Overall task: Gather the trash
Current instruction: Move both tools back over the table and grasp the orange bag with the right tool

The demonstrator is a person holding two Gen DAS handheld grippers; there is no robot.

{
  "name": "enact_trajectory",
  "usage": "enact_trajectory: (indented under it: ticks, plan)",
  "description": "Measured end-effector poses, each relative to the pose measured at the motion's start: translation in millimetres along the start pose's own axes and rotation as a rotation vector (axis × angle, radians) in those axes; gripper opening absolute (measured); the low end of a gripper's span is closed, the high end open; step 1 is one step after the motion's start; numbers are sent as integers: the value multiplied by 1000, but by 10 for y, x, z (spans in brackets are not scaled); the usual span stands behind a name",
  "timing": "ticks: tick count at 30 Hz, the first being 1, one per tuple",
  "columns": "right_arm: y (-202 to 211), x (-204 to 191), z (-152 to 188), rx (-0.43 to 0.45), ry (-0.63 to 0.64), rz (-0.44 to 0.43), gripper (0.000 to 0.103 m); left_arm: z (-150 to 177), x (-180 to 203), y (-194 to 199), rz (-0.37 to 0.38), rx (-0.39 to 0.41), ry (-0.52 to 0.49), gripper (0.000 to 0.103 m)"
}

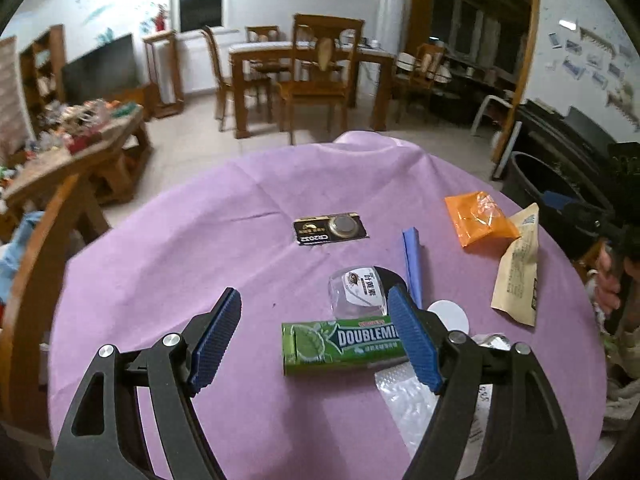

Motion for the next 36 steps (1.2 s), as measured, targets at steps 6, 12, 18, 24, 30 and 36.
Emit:
enact_trajectory:
  ticks: [6, 12, 18, 24, 30, 36]
  plan:
    - [-210, -181, -47, -35, 19, -2, 79, 159, 60, -168, 116, -75, -19, 76]
    - [-372, -250, -58, -67, 36, -8, 79, 377, 127, 42, 144, -95, -62, 76]
    - [-516, -238, -208, -84, 76, 16, 79, 507, 101, 173, 130, -95, -32, 76]
    - [-718, -178, -426, -90, 142, 108, 82, 533, 235, 202, 37, -83, -9, 96]
    - [-1043, -106, -440, -209, 224, 162, 88, 591, 288, 203, -54, -102, 11, 96]
    - [-1228, 9, -326, -306, 191, 127, 65, 598, 215, 223, -95, -99, 42, 83]
Point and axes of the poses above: each gripper's, at about its wrist camera, not at the fingertips, and y roughly against the way its jaws point, x to its right, z to its underside, the point moved 4 cm from there along -y, roughly the way its jaws point, and after that the axes turned 9 degrees about -z, right-handed, at the moved point
